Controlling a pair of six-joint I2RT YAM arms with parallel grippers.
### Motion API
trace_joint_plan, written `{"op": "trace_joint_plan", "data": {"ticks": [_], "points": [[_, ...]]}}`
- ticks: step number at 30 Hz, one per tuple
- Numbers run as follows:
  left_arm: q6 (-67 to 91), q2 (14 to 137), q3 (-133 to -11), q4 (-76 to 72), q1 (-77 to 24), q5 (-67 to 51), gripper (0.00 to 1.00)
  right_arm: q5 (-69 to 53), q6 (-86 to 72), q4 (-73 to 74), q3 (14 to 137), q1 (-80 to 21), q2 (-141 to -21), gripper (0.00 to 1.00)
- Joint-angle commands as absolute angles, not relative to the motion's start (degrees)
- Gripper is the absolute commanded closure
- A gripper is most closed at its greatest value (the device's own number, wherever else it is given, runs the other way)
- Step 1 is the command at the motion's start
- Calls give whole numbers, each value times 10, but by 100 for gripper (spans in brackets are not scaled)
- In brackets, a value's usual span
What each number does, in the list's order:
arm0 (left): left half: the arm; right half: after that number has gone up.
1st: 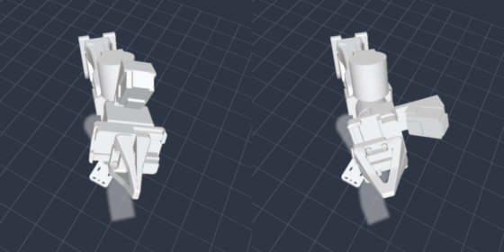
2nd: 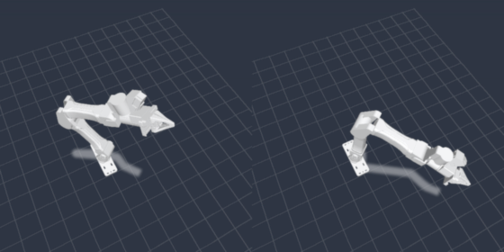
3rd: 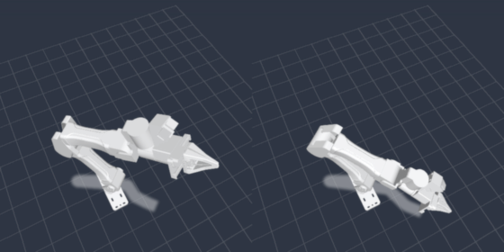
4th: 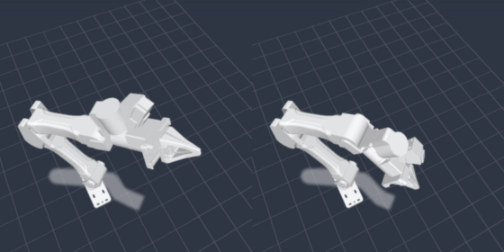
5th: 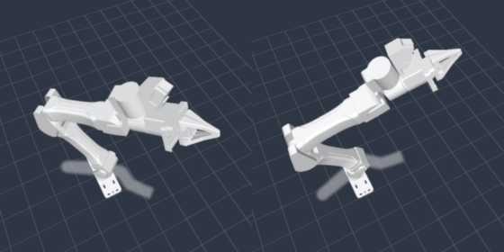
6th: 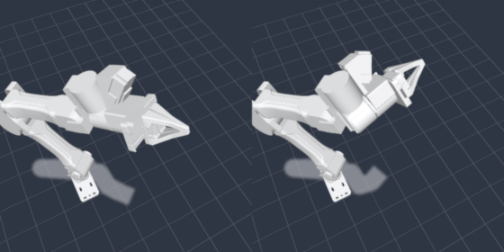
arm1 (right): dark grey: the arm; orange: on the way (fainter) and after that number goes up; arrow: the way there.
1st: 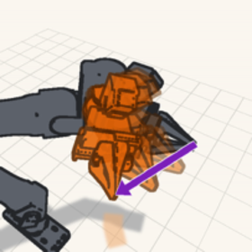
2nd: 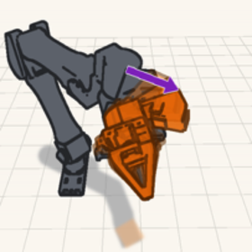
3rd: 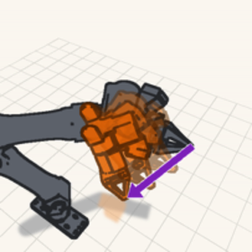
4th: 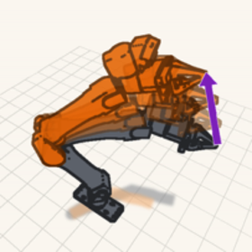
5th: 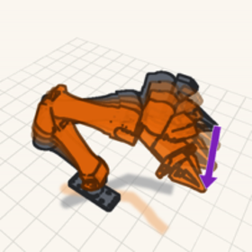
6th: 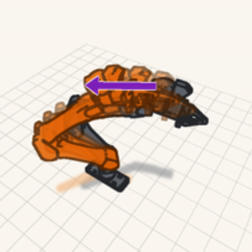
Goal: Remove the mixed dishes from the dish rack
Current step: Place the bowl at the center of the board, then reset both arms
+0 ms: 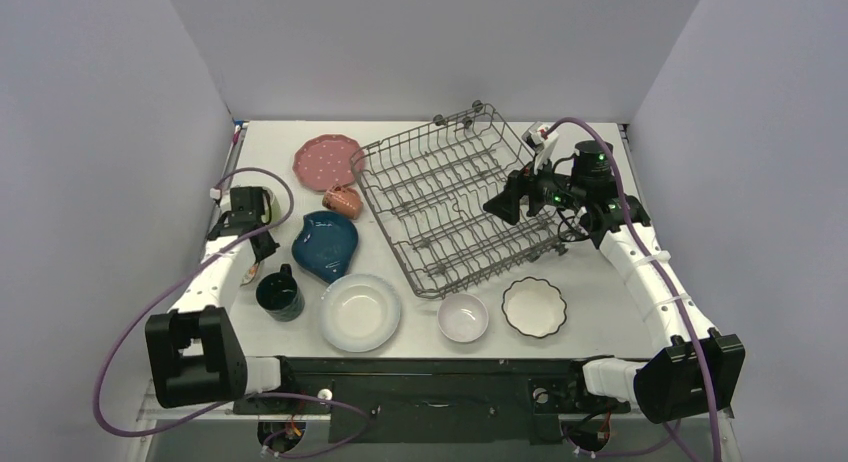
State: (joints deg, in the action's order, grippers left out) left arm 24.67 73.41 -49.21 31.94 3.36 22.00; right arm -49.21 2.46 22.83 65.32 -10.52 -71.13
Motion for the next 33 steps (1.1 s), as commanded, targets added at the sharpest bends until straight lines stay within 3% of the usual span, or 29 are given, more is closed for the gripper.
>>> {"op": "trace_joint_plan", "data": {"ticks": [1,7,11,23,27,28,33], "points": [[244,778,-522,275,92,193,100,-514,41,207,654,-103,-698,26],[256,861,-556,285,109,200,100,-520,41,208,652,-101,-692,26],[259,891,-564,296,116,203,93,-524,41,208,652,-94,-687,26],[254,845,-558,303,128,167,41,-521,48,218,651,-74,-678,26],[242,777,-555,308,127,148,5,-465,98,255,658,-69,-661,24],[240,745,-553,305,127,133,1,-449,115,271,659,-68,-651,24],[227,625,-535,273,128,23,4,-268,156,303,661,-58,-608,15]]}}
